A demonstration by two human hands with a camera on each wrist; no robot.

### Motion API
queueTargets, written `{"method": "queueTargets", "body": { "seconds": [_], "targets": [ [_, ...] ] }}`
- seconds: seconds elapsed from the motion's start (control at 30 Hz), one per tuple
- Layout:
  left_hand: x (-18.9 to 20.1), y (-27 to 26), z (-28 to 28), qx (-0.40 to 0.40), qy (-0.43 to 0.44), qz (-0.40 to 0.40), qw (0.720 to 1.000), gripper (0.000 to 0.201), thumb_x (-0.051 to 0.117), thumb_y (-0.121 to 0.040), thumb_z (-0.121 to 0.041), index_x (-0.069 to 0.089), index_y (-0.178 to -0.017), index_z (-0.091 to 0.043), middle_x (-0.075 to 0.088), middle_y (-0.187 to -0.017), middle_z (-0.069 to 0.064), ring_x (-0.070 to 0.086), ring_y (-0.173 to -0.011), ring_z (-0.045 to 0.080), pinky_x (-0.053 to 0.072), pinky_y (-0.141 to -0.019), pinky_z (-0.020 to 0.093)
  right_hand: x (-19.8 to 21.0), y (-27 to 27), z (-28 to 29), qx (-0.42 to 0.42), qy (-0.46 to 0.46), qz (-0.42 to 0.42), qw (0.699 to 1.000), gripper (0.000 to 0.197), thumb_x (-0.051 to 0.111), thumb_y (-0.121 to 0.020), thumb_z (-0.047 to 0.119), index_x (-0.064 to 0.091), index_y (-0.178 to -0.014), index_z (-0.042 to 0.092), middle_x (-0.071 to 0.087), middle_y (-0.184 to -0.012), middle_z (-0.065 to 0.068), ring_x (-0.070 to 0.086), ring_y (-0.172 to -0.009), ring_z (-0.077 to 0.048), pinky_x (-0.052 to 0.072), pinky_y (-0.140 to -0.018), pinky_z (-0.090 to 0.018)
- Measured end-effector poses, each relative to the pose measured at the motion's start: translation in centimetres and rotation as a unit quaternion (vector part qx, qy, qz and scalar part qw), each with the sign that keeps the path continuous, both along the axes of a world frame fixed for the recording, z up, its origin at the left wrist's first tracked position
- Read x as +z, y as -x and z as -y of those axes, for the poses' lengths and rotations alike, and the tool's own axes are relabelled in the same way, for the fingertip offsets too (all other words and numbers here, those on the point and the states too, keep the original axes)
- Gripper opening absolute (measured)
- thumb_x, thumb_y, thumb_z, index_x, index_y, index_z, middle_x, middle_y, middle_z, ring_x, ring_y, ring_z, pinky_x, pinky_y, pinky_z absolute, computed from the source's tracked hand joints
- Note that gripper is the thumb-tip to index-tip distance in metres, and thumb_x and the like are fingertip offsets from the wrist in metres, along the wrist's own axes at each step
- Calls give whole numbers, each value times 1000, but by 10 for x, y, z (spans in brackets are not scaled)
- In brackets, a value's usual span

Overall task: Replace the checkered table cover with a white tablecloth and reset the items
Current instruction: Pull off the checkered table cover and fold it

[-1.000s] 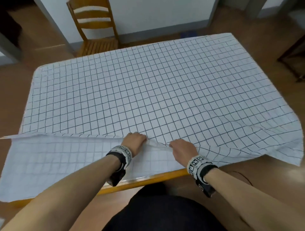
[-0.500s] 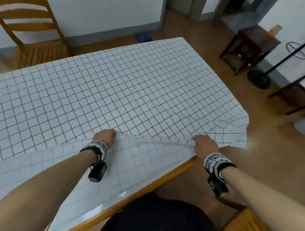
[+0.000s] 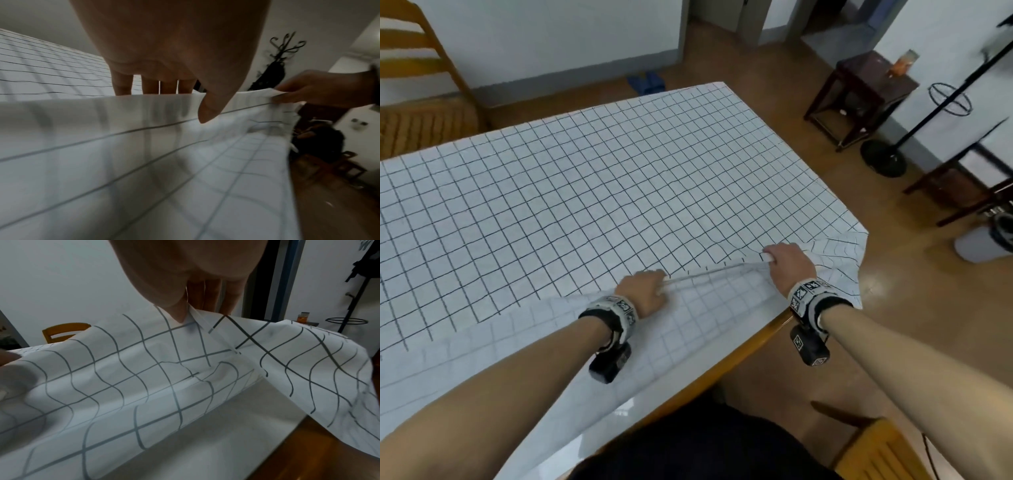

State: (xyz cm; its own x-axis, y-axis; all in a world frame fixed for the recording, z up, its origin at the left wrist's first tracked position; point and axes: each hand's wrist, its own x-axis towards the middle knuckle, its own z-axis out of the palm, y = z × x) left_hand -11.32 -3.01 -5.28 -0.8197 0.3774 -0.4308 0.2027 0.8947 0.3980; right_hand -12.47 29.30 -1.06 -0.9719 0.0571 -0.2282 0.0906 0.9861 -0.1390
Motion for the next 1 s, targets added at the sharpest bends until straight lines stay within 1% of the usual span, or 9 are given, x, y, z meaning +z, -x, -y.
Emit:
{"method": "queueTargets", "body": {
  "seconds": [0.1,0.17,0.23,0.3,0.4,0.47,0.57,0.7,1.0],
  "targets": [
    [7,3,-51,-9,-35,-20,999,50,49,-95,-35,41,-140,-18,55,-134,5,52,-119,27,44,-96,39,-6,8,-3,24,41,5,999,38,47,-98,10,59,-133,20,60,-130,-3,47,-123,-24,45,-96,-39],
    [11,8,-80,-3,-49,-37,998,47,47,-96,-35,42,-140,-18,56,-134,5,52,-120,27,45,-96,39,-12,11,-8,37,85,5,996,38,49,-98,11,59,-132,22,60,-129,-1,48,-122,-22,45,-96,-39],
    [13,17,-105,14,-55,-54,997,39,45,-98,-34,48,-133,-17,61,-125,5,57,-113,28,47,-89,37,-18,12,-14,60,123,-2,991,37,50,-97,10,60,-131,23,61,-126,0,50,-120,-21,47,-94,-39],
    [17,26,-128,40,-43,-80,995,30,43,-100,-33,57,-119,-15,66,-110,7,61,-103,30,48,-78,36,-21,16,-23,87,131,-11,988,36,51,-97,10,60,-130,22,62,-123,0,52,-116,-21,48,-92,-37],
    [22,36,-153,69,-6,-102,992,26,41,-100,-32,61,-102,-15,66,-99,8,61,-94,31,42,-69,32,-26,22,-47,123,115,-7,986,39,51,-97,9,59,-133,23,63,-119,0,54,-111,-20,49,-88,-35],
    [23,43,-163,91,20,-101,991,23,44,-98,-29,63,-106,-18,67,-103,6,61,-97,29,40,-70,31,-32,25,-70,152,93,4,984,45,53,-95,7,56,-136,24,64,-122,1,53,-114,-20,48,-92,-36],
    [25,53,-176,107,56,-89,989,23,46,-97,-29,66,-107,-21,67,-106,5,61,-101,28,41,-72,32,-38,29,-102,181,52,12,982,45,58,-94,14,54,-138,24,63,-125,4,53,-116,-19,43,-99,-36],
    [29,57,-198,113,86,-85,986,25,46,-95,-27,68,-104,-23,68,-106,3,61,-100,28,44,-72,33,-43,26,-127,221,17,5,975,45,58,-94,21,52,-139,22,61,-128,4,49,-118,-20,39,-100,-35],
    [42,71,-199,134,139,-71,979,21,48,-93,-24,69,-96,-22,67,-94,0,54,-81,21,37,-63,29,-38,26,-169,152,13,19,988,51,58,-87,9,54,-136,23,59,-130,5,47,-119,-19,38,-98,-34]
  ]
}}
